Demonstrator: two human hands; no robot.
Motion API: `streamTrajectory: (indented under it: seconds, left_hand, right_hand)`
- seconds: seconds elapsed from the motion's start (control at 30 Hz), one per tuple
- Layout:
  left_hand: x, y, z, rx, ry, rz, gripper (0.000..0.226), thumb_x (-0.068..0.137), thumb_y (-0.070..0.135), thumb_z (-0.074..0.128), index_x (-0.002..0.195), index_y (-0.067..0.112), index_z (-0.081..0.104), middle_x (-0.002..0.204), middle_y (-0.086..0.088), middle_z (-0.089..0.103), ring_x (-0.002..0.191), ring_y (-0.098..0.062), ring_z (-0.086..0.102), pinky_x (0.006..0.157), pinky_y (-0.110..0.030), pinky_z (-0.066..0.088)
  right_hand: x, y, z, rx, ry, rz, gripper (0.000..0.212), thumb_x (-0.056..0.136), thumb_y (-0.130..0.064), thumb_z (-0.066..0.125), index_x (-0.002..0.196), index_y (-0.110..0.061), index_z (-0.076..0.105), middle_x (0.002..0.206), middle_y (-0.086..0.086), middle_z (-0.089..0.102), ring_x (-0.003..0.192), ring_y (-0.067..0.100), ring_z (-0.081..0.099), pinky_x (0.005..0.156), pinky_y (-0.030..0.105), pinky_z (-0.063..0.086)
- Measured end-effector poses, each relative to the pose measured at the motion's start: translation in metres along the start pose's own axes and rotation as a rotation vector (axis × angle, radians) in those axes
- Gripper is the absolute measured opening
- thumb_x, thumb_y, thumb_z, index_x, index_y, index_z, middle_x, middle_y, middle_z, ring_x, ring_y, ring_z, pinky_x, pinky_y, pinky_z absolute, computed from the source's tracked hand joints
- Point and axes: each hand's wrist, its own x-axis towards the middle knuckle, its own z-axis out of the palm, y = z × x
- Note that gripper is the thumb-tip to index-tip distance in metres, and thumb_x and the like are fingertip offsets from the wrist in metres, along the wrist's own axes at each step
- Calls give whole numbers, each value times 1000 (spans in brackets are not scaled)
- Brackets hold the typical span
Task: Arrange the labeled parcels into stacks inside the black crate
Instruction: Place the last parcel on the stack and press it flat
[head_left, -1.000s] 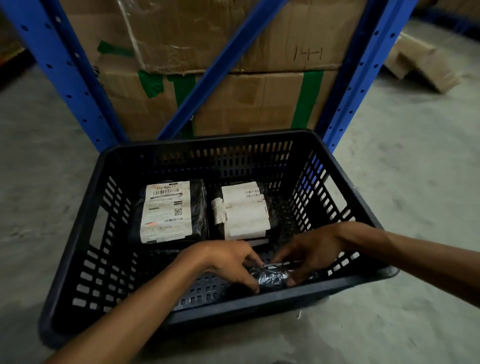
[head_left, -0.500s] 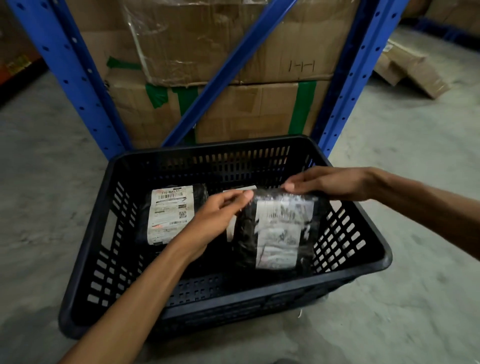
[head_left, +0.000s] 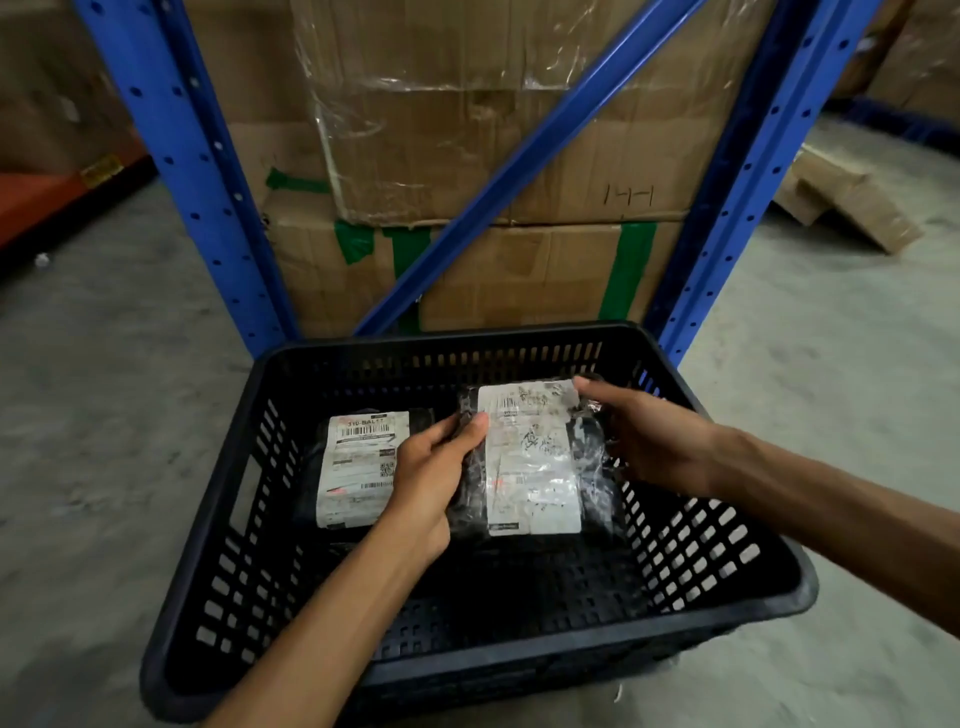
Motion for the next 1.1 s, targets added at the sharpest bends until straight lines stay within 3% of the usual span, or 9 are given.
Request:
streamTrajectory:
  seconds: [0.17, 0.27, 0.47, 0.57, 0.7, 0.77, 0.83, 0.97, 1.1]
  left_hand:
    - [8, -6, -2, -14, 164, -89, 34, 90, 30, 71, 114, 6, 75, 117, -13, 74, 110, -32, 69, 102, -48, 52]
    - [15, -15, -1, 93, 153, -69, 34, 96, 32, 61, 119, 8, 71, 120, -8, 72, 101, -24, 69, 90, -36, 52]
    - [31, -20, 8, 292, 51, 23, 68, 99, 37, 54, 157, 16, 27, 157, -2, 42, 142, -21, 41, 98, -26, 34]
    - [52, -14, 15, 366, 88, 73, 65, 99, 39, 52, 156, 16, 30, 158, -3, 41, 141, -24, 43, 109, -31, 35]
    - [71, -28, 22, 539, 111, 114, 47, 102, 36, 45, 143, 14, 47, 145, -6, 55, 123, -23, 56, 92, -28, 41]
    - [75, -38, 24, 645, 116, 86, 57, 104, 38, 38, 154, 12, 33, 157, -8, 43, 141, -27, 44, 108, -33, 39]
    - [80, -44, 24, 731, 138, 93, 63, 105, 41, 33, 159, 10, 21, 163, -9, 32, 148, -28, 34, 115, -36, 30]
    - [82, -45, 21, 754, 124, 87, 68, 104, 44, 32, 161, 11, 16, 166, -8, 25, 151, -27, 27, 119, -36, 25]
    - [76, -32, 17, 761, 106, 114, 58, 102, 31, 44, 155, 11, 31, 156, -10, 44, 130, -21, 54, 105, -32, 47]
  right_hand:
    - [5, 51, 34, 75, 70, -98, 18, 93, -30, 65, 111, -27, 62, 102, 0, 81, 96, 22, 77, 76, 37, 64]
    - [12, 64, 39, 125, 58, -67, 10, 98, -25, 59, 106, -31, 61, 100, 4, 81, 90, 22, 78, 69, 35, 64]
    - [29, 60, 27, 80, 74, -137, 17, 101, -25, 53, 106, -40, 53, 86, -9, 82, 83, 13, 78, 59, 27, 62]
    - [46, 62, 19, 52, 67, -151, 40, 100, -31, 53, 135, -44, 39, 98, -6, 81, 92, 16, 77, 67, 30, 64]
    - [66, 71, 14, -214, 63, -126, 57, 100, -44, 47, 152, -36, 26, 125, -9, 71, 106, 8, 71, 86, 26, 59]
    - [76, 76, 11, -490, 98, -119, 66, 100, -53, 38, 157, -30, 15, 157, -1, 40, 142, 19, 40, 116, 40, 36]
    - [86, 78, 8, -554, 100, -129, 68, 99, -56, 36, 157, -29, 13, 164, 0, 25, 153, 27, 13, 124, 50, 15]
    - [92, 82, 7, -434, 43, -161, 45, 103, -41, 40, 144, -36, 24, 148, -2, 45, 121, -3, 55, 92, 7, 46]
    - [78, 64, 3, -684, 28, -85, 75, 102, -47, 40, 159, -15, 3, 157, 8, 39, 141, 23, 39, 119, 34, 30]
